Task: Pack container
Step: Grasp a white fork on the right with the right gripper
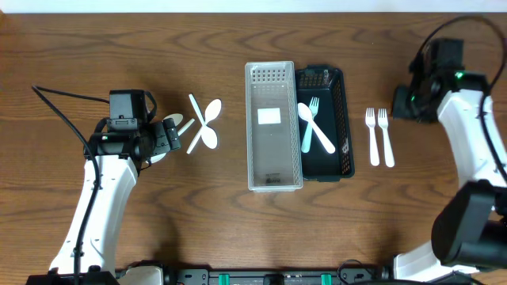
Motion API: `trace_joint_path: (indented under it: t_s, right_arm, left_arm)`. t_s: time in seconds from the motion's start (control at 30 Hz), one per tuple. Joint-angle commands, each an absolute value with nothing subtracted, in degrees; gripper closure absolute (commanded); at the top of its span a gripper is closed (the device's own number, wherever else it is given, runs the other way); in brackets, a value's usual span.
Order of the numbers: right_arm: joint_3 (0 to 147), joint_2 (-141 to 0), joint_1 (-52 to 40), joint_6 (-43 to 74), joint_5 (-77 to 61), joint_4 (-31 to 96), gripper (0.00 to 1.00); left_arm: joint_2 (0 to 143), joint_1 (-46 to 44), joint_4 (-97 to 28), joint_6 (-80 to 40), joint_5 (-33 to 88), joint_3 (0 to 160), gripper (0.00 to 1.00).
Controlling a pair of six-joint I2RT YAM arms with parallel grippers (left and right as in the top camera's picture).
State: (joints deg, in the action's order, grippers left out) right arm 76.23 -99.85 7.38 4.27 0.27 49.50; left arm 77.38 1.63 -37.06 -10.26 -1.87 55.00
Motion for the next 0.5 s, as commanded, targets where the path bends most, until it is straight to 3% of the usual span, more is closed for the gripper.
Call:
trace_joint_path:
  t_s: [0.0, 0.47]
  right_arm:
    - [72.10, -100.09, 7.60, 2.48, 1.06, 47.05, 0.54]
    - [60.25, -100.49, 7.70, 2.59, 2.33, 33.78, 0.54]
  left_arm:
    - [77.60, 1.87, -37.08, -9.50, -2.13, 56.12, 0.02]
    - [77.60, 1.87, -37.08, -9.50, -2.13, 56.10, 0.02]
